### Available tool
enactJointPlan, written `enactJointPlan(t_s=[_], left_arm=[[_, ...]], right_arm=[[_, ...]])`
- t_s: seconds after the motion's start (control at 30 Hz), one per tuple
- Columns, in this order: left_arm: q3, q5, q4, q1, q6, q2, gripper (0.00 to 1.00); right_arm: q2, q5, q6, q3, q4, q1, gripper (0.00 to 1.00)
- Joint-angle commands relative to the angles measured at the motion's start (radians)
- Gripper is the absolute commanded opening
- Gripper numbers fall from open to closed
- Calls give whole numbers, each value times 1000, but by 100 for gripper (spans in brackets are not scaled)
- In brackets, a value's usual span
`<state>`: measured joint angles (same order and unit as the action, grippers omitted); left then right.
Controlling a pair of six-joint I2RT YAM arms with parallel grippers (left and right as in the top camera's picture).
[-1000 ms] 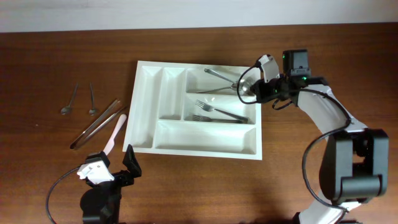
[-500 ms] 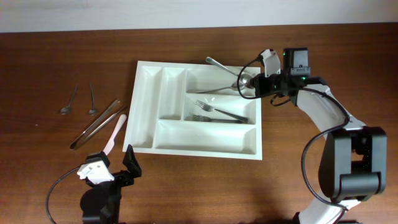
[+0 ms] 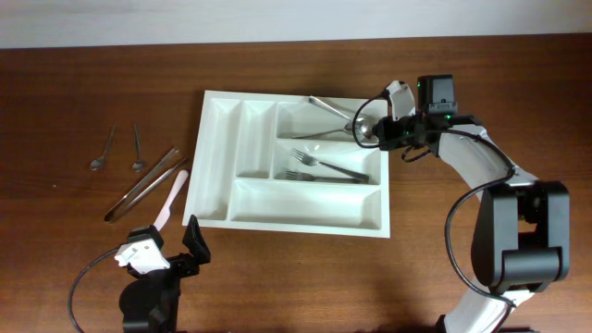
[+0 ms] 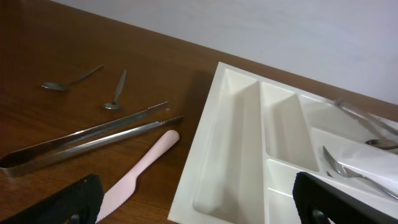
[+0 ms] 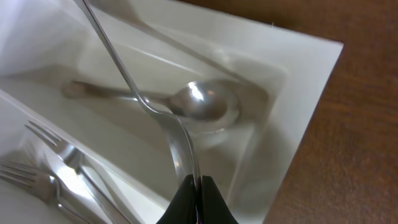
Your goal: Pack container
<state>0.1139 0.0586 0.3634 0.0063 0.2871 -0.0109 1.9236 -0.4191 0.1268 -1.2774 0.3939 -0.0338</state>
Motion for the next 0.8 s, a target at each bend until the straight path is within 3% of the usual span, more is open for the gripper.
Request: enactJointPlan(t_s=[0.0, 0.77], left_arm=[[-3, -11, 1, 3, -15, 6, 99], [-3, -11, 1, 3, -15, 6, 99]], right_arm=[[31, 12, -8, -18, 11, -5, 4], [47, 111, -1, -18, 71, 50, 4]])
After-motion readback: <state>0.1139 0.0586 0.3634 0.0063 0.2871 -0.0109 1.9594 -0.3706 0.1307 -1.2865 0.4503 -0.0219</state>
